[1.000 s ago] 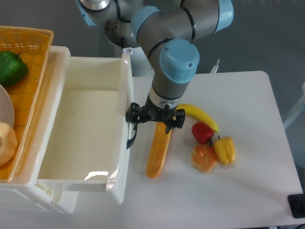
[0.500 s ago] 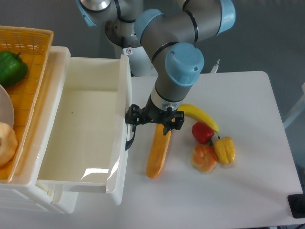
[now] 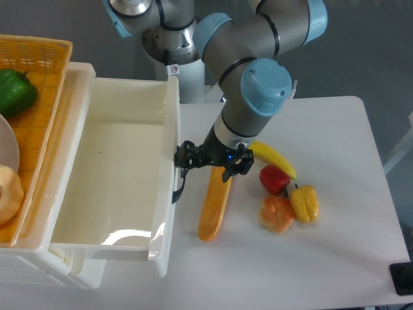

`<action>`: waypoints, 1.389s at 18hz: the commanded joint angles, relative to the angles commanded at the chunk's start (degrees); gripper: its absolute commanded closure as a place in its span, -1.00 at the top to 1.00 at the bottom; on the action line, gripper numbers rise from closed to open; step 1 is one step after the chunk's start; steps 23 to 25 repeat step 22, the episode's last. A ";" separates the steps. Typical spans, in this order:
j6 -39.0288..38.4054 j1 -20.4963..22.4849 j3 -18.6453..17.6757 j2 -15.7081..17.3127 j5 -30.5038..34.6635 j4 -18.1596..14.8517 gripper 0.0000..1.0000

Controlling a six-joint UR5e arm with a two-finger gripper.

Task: Slide open the top white drawer

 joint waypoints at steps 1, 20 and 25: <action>0.00 0.00 -0.17 0.09 -0.44 -0.26 1.00; 25.65 2.37 0.97 -0.44 14.57 9.40 1.00; 27.42 2.90 0.97 -0.79 16.78 9.93 1.00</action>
